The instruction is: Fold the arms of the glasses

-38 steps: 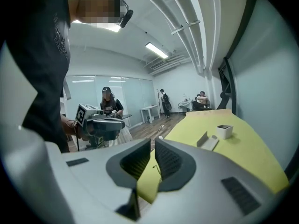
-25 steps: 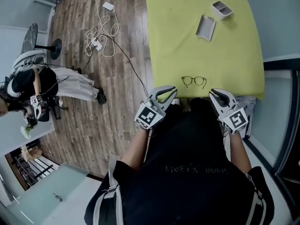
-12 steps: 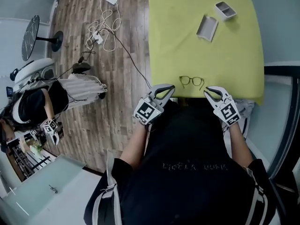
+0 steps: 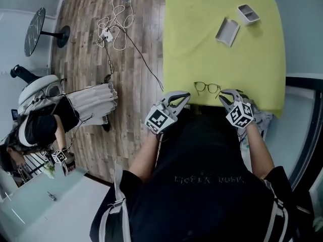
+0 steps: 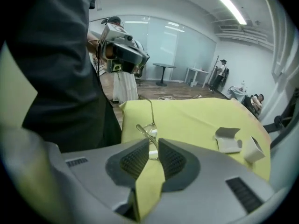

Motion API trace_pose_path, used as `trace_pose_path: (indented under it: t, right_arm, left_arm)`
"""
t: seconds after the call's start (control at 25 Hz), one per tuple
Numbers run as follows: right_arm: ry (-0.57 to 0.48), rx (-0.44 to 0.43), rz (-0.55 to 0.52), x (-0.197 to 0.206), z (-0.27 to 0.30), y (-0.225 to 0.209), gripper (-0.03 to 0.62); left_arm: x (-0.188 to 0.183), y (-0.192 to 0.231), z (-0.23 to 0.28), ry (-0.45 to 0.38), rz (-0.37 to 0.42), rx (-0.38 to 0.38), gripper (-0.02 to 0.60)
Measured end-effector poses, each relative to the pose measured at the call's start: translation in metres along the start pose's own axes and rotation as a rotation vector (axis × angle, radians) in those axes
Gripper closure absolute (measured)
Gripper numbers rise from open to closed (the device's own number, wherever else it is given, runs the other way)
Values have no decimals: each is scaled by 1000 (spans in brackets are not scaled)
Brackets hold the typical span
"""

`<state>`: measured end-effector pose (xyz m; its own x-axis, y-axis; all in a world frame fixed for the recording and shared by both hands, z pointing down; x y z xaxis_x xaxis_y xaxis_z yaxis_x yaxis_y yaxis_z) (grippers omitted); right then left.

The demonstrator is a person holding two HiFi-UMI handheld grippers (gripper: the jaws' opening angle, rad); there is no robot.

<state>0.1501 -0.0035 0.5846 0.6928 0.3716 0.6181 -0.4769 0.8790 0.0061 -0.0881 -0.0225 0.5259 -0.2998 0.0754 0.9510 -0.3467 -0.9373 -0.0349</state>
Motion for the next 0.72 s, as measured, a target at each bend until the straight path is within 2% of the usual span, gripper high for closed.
trace_pose_path:
  t: [0.12,0.4,0.6,0.72]
  right_arm:
    - [45,-33,-71,-1,9,2,553]
    - [61,-33,-176,-5,23,-2,554]
    - [55,-69,-188,-12,35,-2,556]
    - [44,-93,-159,-16,46,-7,556]
  left_arm:
    - [2,0,-5,1,-23,-21,563]
    - [8,-2,-13,16,-45,-62,563]
    - [11,-3,-18,28,-61,-87,563]
    - [13,-2,-17,33,-65,-93,563]
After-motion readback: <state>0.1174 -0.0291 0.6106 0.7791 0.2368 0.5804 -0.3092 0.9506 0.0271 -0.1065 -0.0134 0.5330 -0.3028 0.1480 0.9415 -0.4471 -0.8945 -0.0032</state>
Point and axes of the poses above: the fingertips, and each gripper's own axes: z forward along the fingers, y to its left, x out of its underside, the point moved 8 cm from there along -z, backward along the fingers, and after that the axes turned 11 degrees about z, right-handed, at the moved point
